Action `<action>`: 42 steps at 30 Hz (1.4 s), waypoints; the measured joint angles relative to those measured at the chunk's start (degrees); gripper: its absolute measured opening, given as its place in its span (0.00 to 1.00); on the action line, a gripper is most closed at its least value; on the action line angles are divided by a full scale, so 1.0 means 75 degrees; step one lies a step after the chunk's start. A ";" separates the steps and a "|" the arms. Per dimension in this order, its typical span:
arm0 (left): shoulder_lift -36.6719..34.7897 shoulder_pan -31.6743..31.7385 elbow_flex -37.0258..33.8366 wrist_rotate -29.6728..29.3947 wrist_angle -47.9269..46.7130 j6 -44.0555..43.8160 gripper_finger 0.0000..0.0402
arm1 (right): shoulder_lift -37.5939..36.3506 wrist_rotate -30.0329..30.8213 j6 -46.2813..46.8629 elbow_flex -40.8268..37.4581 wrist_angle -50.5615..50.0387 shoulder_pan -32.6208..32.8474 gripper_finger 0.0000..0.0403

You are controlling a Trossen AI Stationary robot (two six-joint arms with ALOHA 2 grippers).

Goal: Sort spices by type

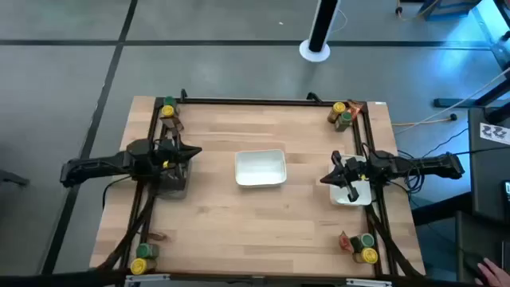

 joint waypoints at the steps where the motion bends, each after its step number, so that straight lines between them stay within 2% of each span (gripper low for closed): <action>1: 0.0001 -0.0001 0.0000 0.0001 0.0003 0.0000 0.00 | 0.0000 0.0000 0.0000 -0.0002 0.0000 -0.0001 0.02; 42: 0.0003 0.0000 0.0000 0.0000 0.0003 0.0000 0.00 | 0.0102 -0.0003 0.0000 -0.0002 -0.0009 0.0002 0.02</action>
